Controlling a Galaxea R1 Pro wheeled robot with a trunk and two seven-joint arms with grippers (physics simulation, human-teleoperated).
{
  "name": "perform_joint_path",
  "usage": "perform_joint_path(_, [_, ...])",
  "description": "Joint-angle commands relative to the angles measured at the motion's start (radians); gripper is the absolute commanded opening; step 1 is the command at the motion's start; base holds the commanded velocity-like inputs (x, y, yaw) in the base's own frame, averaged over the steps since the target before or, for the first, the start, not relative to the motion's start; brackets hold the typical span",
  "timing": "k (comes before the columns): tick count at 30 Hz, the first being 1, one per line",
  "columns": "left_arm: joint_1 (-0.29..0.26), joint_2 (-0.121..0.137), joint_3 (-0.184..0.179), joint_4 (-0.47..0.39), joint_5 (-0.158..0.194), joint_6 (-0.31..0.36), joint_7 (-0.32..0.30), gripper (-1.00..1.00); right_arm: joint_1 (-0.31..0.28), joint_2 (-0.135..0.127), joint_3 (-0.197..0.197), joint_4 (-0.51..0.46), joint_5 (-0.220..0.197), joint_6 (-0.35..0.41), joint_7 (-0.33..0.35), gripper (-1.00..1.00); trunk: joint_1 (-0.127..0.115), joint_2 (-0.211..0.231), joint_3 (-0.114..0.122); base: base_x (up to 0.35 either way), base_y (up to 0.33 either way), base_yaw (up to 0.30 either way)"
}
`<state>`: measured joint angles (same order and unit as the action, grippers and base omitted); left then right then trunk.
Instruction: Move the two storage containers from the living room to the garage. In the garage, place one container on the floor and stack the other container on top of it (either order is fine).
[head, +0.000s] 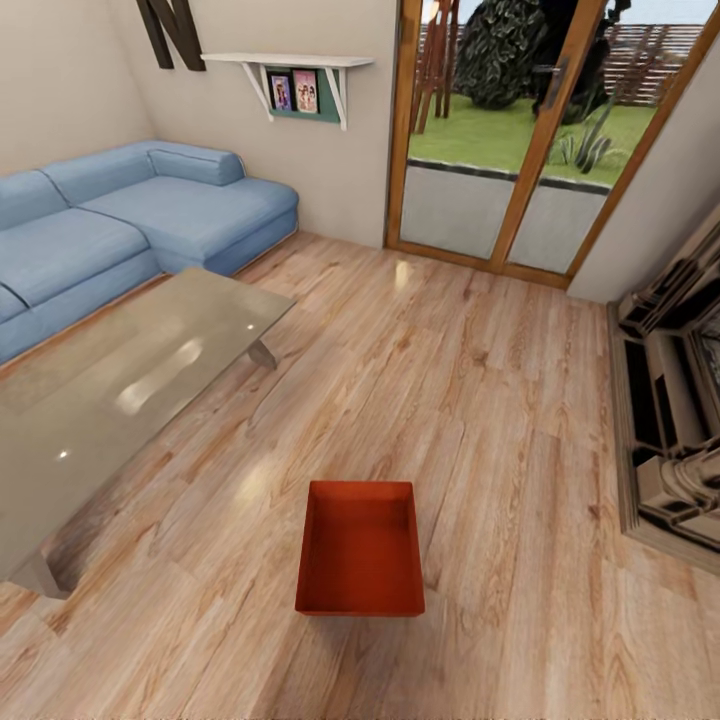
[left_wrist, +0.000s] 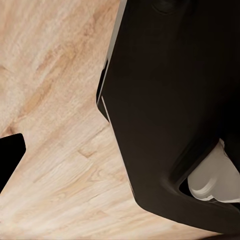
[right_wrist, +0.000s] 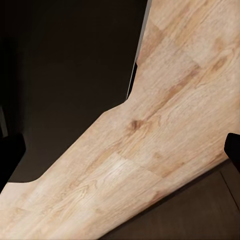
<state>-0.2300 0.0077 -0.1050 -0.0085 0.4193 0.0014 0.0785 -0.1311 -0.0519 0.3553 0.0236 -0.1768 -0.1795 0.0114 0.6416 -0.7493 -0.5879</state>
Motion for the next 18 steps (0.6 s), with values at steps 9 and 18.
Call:
perform_joint_path(9, [0.000, 0.000, -0.009, -0.001, 0.008, 0.000, 0.003, 1.00, -0.001, 0.002, 0.010, 0.003, -0.004, -0.006, 0.006, 1.00, 0.000, -0.001, -0.002, 0.000, 0.000, 0.000])
perform_joint_path(18, [0.000, 0.000, -0.008, -0.001, 0.008, 0.000, 0.003, 1.00, -0.001, 0.009, 0.006, 0.003, -0.005, -0.010, 0.004, 1.00, 0.000, -0.001, -0.002, 0.000, 0.000, 0.000])
